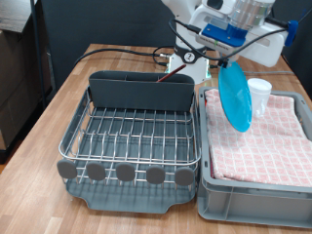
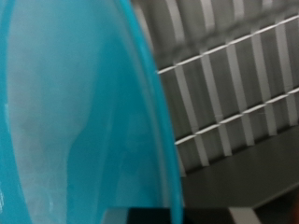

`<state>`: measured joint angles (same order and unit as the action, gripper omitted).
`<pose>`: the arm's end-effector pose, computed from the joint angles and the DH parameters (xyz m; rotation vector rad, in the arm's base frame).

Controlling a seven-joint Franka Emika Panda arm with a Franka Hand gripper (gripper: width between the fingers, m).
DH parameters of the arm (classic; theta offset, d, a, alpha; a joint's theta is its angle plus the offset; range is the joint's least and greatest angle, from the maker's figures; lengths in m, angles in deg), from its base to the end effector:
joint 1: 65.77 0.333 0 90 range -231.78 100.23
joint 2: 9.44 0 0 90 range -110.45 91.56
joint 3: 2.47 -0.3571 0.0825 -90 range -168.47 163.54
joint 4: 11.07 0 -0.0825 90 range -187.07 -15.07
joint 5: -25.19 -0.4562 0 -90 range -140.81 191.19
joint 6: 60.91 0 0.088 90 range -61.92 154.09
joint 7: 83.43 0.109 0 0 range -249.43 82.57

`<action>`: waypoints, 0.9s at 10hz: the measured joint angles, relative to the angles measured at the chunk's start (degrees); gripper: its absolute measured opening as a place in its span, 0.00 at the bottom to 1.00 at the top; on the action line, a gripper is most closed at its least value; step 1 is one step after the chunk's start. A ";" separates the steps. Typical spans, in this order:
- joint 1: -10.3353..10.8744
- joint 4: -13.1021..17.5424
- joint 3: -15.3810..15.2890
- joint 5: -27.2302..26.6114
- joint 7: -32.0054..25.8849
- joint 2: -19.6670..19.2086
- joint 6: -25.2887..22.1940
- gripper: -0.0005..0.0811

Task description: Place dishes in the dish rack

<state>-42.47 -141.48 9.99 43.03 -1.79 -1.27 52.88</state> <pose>0.5281 0.0800 0.4041 2.4544 -1.4771 0.1080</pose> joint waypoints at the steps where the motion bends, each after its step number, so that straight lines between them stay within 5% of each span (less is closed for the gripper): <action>1: -0.48 0.60 0.67 2.03 -2.12 0.91 -2.43 0.03; 7: -4.65 3.53 6.42 18.10 -18.92 2.19 -4.49 0.03; 9: -5.41 4.76 8.52 18.22 -23.91 2.18 -2.85 0.03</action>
<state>-47.88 -136.72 18.51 61.24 -25.70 0.91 50.03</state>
